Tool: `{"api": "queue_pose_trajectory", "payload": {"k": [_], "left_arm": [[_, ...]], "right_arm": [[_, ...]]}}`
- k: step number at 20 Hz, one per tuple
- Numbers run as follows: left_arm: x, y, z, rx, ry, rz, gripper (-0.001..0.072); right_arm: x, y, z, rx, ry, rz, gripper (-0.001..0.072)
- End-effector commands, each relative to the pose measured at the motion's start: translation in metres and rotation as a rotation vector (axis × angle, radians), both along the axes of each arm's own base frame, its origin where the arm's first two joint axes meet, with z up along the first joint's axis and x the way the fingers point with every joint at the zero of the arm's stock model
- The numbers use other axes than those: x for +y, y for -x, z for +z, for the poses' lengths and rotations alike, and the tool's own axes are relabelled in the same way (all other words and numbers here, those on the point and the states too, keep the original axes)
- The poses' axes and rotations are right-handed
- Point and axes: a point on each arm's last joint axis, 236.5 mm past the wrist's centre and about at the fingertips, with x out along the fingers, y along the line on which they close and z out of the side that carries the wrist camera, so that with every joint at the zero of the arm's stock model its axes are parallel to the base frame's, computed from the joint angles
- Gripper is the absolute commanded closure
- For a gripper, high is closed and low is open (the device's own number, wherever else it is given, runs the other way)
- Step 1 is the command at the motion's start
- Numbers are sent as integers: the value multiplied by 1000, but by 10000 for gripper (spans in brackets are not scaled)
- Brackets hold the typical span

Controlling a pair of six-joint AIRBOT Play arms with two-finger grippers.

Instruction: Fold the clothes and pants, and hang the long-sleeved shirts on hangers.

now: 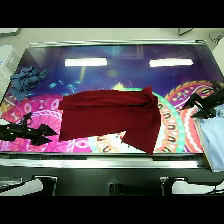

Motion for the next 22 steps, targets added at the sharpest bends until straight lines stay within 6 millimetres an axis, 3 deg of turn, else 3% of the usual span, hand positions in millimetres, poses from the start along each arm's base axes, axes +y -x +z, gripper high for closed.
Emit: {"api": "queue_pose_trajectory", "payload": {"k": [1, 4, 6, 7, 8, 10, 12, 14, 18, 20, 22], "left_arm": [[-22, 1, -10, -26, 38, -1, 148], [-34, 1, -11, -28, 33, -37, 161], [-37, -4, -17, -19, 12, -22, 259], [-36, -7, -20, -21, -5, -9, 345], [-37, -10, -22, -22, -19, 0, 352], [-41, -10, -23, -25, -23, -17, 593], [-43, -9, -23, -31, -21, -35, 679], [-43, -9, -23, -31, -23, -36, 680], [-45, -7, -17, -33, -14, -48, 681], [-45, -8, -12, -52, -19, -50, 680], [-44, -11, -6, -75, -28, -50, 681]], "right_arm": [[4, 13, 3, 45, -27, 21, 115], [4, 14, 3, 45, -28, 29, 115], [3, 13, 3, 40, -25, 26, 116], [3, 13, 3, 41, -25, 27, 116], [3, 13, 3, 41, -26, 27, 116], [3, 13, 3, 40, -24, 26, 119], [0, 12, 0, 38, -8, 23, 174], [6, 17, -16, 58, -9, 57, 172], [33, 19, -74, 62, -7, 86, 134], [46, 7, -96, 23, -24, 67, 151], [69, -11, -104, -33, -111, 66, 156]]}}
